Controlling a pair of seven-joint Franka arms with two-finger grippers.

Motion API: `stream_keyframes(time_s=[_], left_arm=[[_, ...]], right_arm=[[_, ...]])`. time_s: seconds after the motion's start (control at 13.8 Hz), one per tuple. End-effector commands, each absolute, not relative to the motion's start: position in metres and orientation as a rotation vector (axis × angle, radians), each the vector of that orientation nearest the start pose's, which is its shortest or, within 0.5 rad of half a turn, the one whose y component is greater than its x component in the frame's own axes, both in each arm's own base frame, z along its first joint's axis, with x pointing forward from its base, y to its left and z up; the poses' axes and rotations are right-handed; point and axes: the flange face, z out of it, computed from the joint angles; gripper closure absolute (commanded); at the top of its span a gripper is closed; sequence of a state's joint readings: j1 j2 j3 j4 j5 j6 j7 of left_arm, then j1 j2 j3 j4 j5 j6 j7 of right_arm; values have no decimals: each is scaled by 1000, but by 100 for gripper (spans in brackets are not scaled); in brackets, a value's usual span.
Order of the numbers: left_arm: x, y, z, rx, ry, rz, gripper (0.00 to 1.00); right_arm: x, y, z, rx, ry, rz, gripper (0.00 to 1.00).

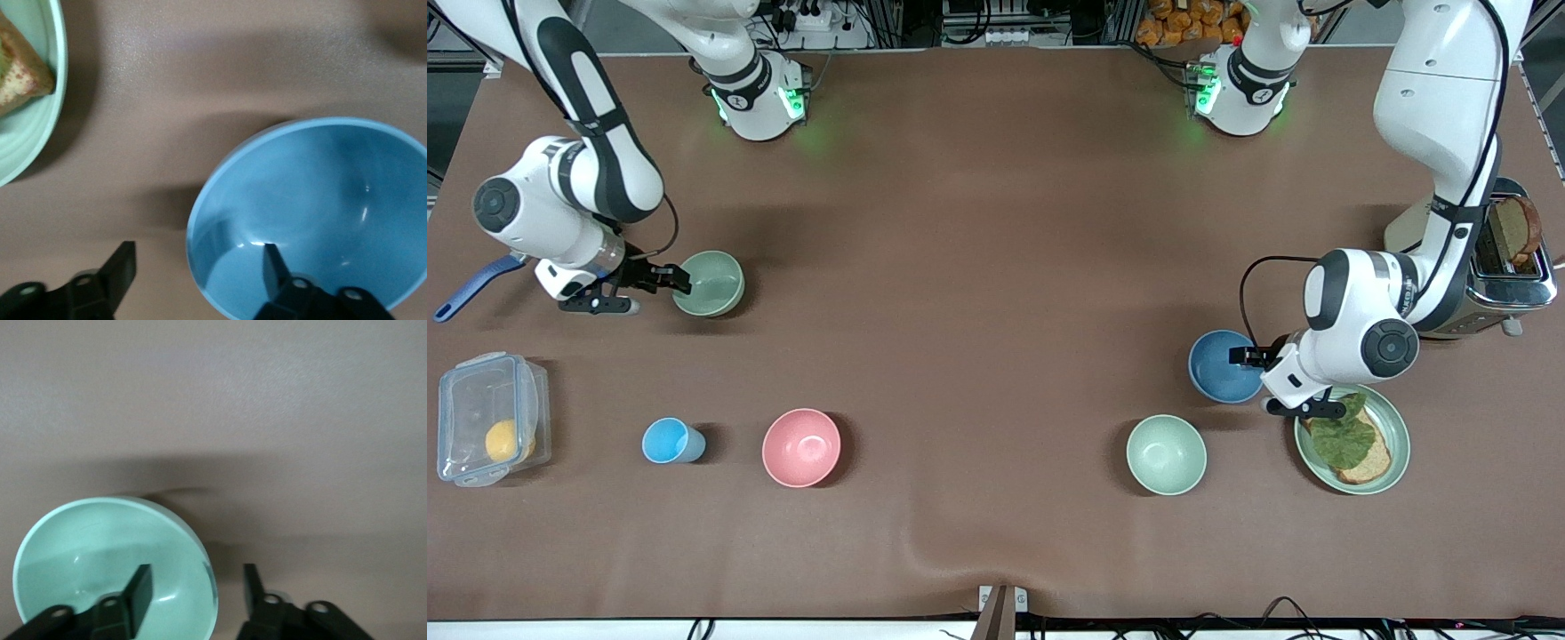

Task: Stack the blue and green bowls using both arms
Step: 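Reach the right gripper to the green bowl while the left gripper reaches the blue bowl, then grasp the green bowl with the right gripper while the left gripper grasps the blue bowl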

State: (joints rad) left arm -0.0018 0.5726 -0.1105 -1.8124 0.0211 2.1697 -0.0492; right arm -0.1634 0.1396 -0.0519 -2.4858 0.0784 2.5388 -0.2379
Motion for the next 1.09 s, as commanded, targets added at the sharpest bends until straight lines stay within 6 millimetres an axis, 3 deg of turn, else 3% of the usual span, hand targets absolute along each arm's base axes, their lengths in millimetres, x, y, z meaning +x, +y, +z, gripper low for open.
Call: stream_keyframes(time_s=[0.0, 0.22, 0.43, 0.65, 0.87, 1.01], left_arm=[[628, -67, 211, -3132, 89, 327, 99], [628, -67, 212, -3131, 93, 324, 100], [629, -66, 212, -3131, 91, 322, 100], [630, -63, 218, -3135, 82, 308, 100], [641, -57, 239, -3152, 48, 245, 100], [646, -54, 254, -3158, 17, 200, 100]], right_arm=[[450, -96, 227, -3076, 50, 100, 80], [450, -97, 223, -3079, 54, 94, 81], [451, -97, 223, -3080, 54, 89, 100], [452, -92, 229, -3074, 54, 107, 100], [463, -66, 257, -3012, 127, 211, 100], [469, -38, 278, -2958, 199, 223, 100]])
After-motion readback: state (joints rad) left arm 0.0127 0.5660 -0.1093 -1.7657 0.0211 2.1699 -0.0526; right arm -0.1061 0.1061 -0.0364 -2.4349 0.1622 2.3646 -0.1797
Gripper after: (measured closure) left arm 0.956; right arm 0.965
